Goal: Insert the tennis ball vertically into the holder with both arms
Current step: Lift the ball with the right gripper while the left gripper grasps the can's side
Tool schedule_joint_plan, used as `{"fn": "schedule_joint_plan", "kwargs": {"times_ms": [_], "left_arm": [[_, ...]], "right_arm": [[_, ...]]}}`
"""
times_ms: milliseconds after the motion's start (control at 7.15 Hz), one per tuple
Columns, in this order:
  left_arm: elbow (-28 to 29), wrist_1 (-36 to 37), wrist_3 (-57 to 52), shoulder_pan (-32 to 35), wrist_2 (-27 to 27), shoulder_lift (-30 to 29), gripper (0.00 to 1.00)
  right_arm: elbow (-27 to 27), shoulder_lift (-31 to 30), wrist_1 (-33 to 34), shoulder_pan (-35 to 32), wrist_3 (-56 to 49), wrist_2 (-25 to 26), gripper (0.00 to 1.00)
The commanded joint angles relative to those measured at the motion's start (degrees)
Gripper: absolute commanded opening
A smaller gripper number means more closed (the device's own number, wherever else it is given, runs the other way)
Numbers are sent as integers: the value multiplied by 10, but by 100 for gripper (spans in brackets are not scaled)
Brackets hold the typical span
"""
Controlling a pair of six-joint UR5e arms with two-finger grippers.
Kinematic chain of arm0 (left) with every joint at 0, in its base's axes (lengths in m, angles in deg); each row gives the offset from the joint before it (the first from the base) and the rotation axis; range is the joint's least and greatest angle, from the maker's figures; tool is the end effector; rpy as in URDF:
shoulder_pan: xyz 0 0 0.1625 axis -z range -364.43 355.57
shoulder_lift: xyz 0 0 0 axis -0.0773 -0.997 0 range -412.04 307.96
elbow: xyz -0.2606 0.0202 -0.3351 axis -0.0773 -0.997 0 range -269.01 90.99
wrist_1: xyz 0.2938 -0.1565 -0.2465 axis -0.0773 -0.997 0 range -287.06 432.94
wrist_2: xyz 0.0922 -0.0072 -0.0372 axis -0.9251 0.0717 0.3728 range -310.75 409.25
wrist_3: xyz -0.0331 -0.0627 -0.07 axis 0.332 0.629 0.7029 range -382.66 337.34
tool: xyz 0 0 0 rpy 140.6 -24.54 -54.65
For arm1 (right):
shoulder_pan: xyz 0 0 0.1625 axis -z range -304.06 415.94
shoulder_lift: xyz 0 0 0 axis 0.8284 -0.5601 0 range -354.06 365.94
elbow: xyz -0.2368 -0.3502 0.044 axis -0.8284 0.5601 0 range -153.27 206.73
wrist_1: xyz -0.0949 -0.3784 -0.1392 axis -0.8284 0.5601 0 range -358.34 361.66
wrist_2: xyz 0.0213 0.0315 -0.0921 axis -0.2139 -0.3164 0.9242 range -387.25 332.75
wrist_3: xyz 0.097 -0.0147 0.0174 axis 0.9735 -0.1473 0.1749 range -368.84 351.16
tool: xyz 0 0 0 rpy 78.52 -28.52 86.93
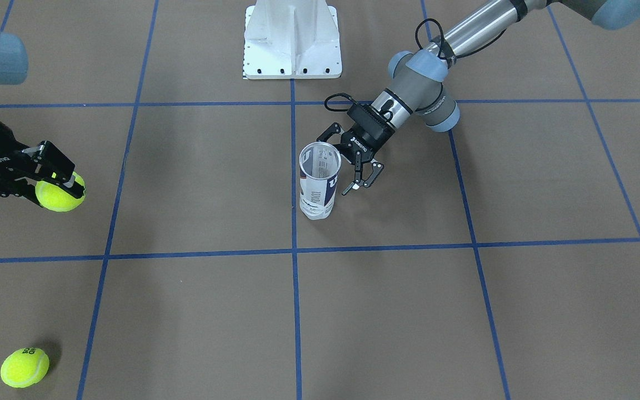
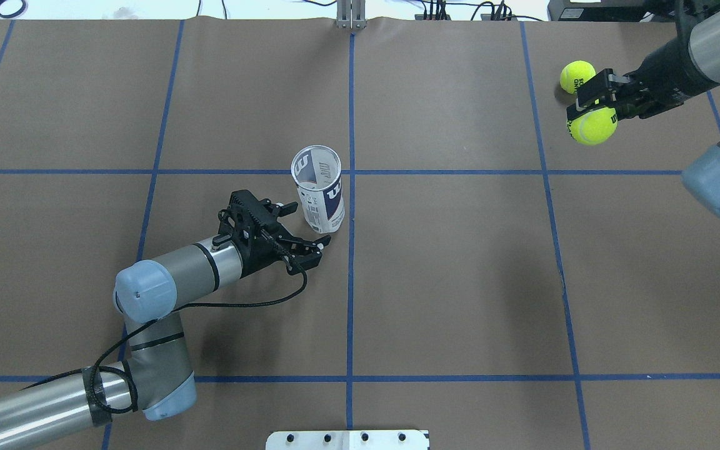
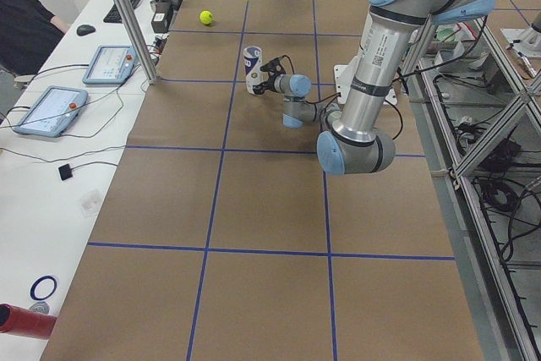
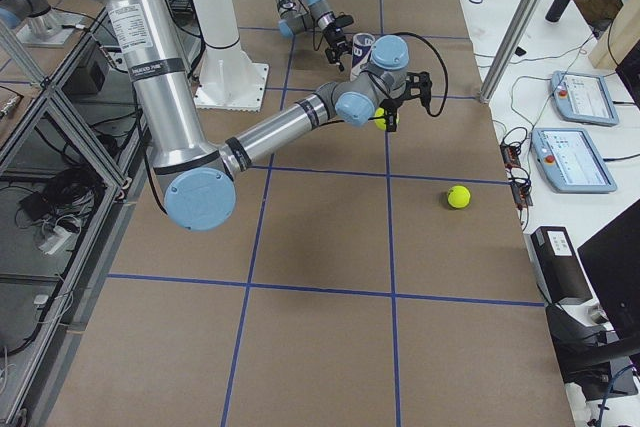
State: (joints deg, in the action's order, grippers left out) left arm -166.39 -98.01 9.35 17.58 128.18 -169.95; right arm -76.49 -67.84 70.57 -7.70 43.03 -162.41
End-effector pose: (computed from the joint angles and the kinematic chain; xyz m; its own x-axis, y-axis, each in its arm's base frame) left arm 0.5580 -0.3901 0.3250 0.4085 0.7325 -0.5446 0.3742 0.4098 0.8319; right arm -0.2005 -0.5455 0.3456 0.4621 -0.0483 0.8855 -0.1315 0.9838 0.1222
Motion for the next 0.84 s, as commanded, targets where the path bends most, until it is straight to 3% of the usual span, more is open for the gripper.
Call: {"fn": "schedule_joint_plan", "kwargs": {"times_ms": [0,699], "left_arm": [[0,0,-4,0,0,-2,99],[33,-1,-9,1,-9,-31,99]], "right_arm": [[-1,1,0,1,1,-1,0],[-12,3,0,0,9,-12,0]]}}
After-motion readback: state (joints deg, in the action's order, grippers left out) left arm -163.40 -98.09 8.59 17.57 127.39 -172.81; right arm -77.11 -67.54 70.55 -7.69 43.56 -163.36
